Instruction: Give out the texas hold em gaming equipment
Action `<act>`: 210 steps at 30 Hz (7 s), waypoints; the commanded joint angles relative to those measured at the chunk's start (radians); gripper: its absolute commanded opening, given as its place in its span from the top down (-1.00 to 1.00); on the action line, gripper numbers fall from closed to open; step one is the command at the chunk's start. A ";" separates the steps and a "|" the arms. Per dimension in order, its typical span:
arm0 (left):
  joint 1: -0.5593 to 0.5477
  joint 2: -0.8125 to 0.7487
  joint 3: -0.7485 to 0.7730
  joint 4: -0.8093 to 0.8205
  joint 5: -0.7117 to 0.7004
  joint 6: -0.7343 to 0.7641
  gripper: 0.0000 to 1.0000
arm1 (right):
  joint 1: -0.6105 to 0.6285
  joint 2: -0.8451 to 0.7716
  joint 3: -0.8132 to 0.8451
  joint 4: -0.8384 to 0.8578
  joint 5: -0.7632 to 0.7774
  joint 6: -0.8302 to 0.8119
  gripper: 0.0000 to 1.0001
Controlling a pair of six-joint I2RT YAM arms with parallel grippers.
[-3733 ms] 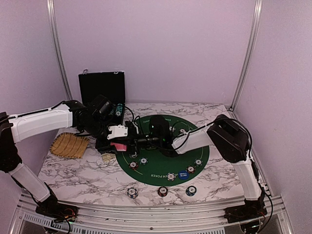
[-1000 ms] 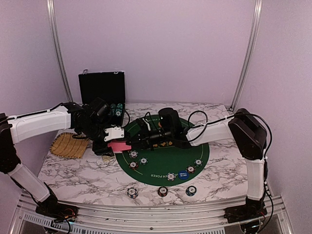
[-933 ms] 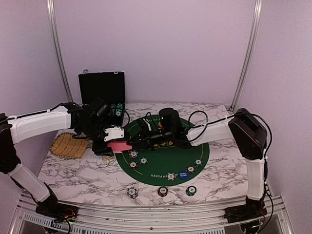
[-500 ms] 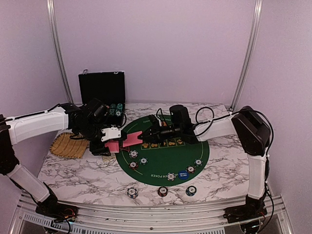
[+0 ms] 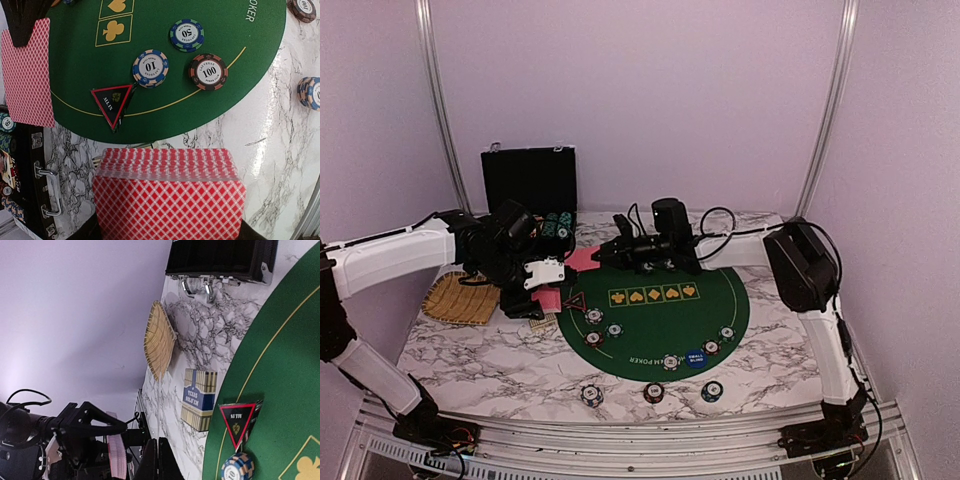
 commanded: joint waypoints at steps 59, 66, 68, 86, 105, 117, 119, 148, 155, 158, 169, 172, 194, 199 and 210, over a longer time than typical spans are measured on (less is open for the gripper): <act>0.004 -0.035 0.025 -0.044 0.050 -0.027 0.47 | 0.153 -0.174 -0.242 0.095 0.135 0.002 -0.66; 0.004 -0.026 0.045 -0.049 0.057 -0.032 0.47 | 0.215 -0.150 -0.274 0.309 0.093 0.126 -0.68; 0.004 -0.023 0.050 -0.051 0.060 -0.034 0.48 | 0.223 -0.137 -0.265 0.340 0.087 0.146 -0.68; 0.003 -0.008 0.077 -0.061 0.079 -0.034 0.49 | 0.261 -0.022 -0.156 0.417 0.056 0.233 -0.65; 0.002 0.008 0.095 -0.069 0.095 -0.037 0.50 | 0.300 0.111 0.026 0.384 0.034 0.269 -0.61; 0.002 -0.007 0.086 -0.074 0.093 -0.035 0.51 | 0.266 0.063 -0.059 0.259 0.070 0.199 -0.32; 0.002 -0.007 0.086 -0.074 0.091 -0.035 0.51 | 0.258 0.048 -0.082 0.254 0.071 0.188 -0.27; 0.002 -0.008 0.081 -0.077 0.083 -0.034 0.53 | 0.213 -0.117 -0.237 0.245 0.069 0.145 0.46; 0.003 -0.005 0.078 -0.076 0.078 -0.032 0.54 | 0.207 -0.153 -0.261 0.228 0.069 0.132 0.50; 0.002 -0.003 0.075 -0.077 0.076 -0.030 0.54 | 0.208 -0.161 -0.270 0.232 0.067 0.136 0.61; 0.003 0.003 0.075 -0.077 0.072 -0.025 0.54 | 0.206 -0.193 -0.304 0.301 0.058 0.195 0.81; 0.002 0.004 0.078 -0.077 0.072 -0.026 0.55 | 0.201 -0.206 -0.315 0.311 0.059 0.199 0.85; 0.003 -0.002 0.071 -0.081 0.066 -0.023 0.56 | 0.006 -0.357 -0.476 0.242 0.013 0.117 1.00; 0.003 -0.004 0.077 -0.087 0.069 -0.023 0.56 | -0.113 -0.375 -0.453 0.117 -0.003 0.024 1.00; 0.003 -0.002 0.085 -0.095 0.070 -0.023 0.56 | -0.371 -0.216 -0.174 -0.232 0.047 -0.250 1.00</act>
